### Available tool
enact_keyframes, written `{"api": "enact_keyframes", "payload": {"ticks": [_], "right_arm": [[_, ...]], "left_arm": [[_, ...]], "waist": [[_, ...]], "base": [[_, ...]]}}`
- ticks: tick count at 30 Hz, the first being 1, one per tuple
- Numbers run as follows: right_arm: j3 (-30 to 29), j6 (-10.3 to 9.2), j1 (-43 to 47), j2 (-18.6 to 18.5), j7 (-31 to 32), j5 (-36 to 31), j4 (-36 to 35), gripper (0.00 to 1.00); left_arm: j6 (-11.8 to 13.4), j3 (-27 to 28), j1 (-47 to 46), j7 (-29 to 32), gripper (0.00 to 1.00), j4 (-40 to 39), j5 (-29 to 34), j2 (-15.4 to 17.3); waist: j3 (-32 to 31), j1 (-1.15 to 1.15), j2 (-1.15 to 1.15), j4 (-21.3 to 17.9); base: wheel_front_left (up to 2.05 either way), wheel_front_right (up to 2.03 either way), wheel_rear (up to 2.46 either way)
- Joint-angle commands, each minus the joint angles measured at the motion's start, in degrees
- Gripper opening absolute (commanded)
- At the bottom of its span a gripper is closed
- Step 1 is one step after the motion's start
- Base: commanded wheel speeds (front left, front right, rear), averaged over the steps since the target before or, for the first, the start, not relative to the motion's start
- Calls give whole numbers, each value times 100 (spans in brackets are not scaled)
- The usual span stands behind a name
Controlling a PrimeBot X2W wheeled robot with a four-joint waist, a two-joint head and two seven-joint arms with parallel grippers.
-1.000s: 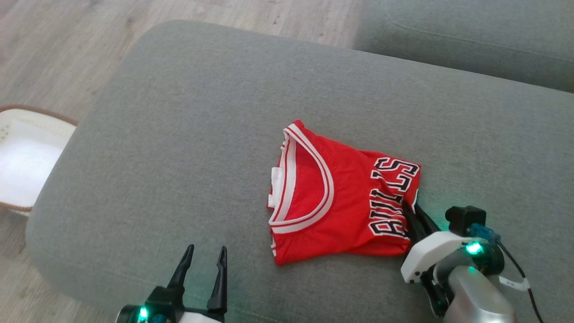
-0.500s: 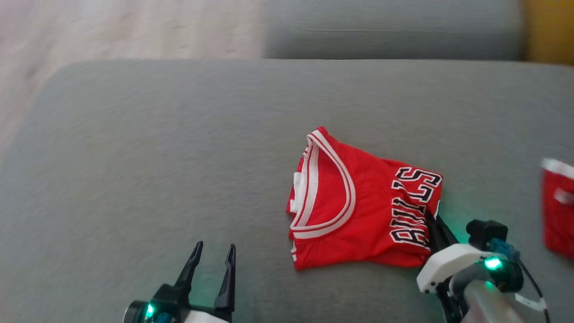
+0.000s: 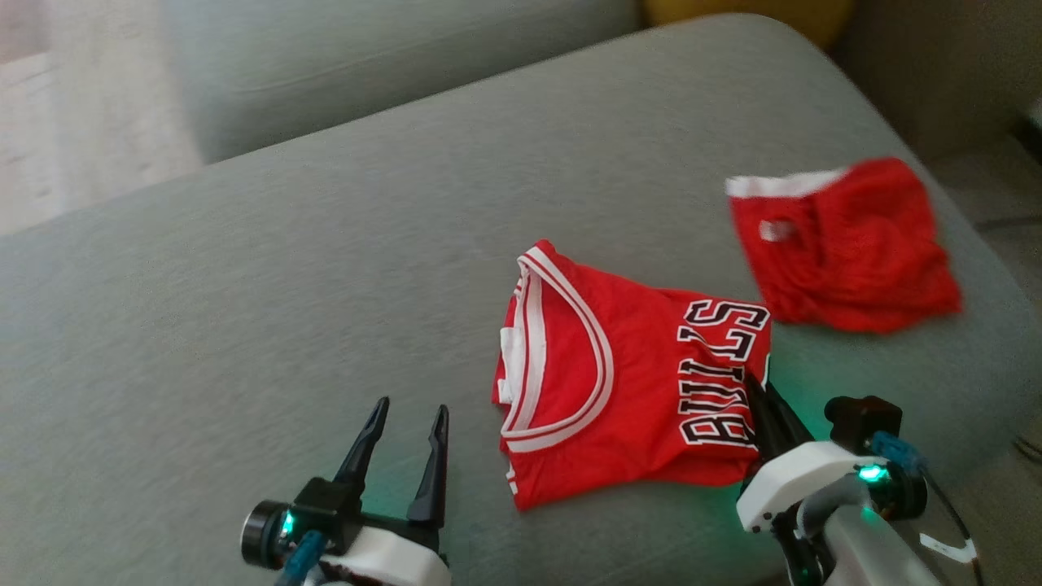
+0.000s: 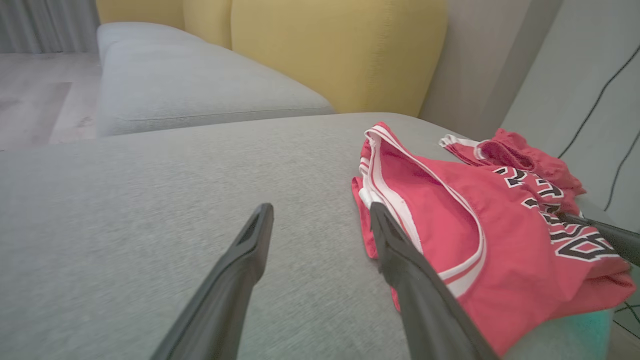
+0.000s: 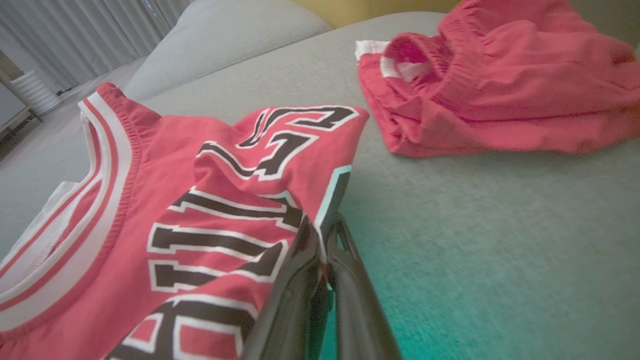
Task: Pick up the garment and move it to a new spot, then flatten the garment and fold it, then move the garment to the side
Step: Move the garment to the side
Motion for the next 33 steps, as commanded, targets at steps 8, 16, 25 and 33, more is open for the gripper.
{"api": "enact_keyframes", "payload": {"ticks": [8,16,25,33], "right_arm": [[141,-5,-281,-21,-65,-125,-254,0],[6,-5,-1400,-688,235,-569,-340,0],[-1226,-5,-2483,-2030,777,-1479,527,0],[-2496,-5,-2741,-1919,246,-2436,640,100]], "left_arm": [[18,71,-291,-32,100,-86,49,-3],[-48,23,-301,-32,100,95,213,-3],[-72,36,-357,-32,100,152,326,-3],[22,279,-404,-32,100,91,357,-3]], "waist": [[221,0,0,-405],[419,0,0,-76],[605,0,0,355],[657,0,0,459]], "base": [[0,0,0],[0,0,0],[0,0,0],[0,0,0]]}}
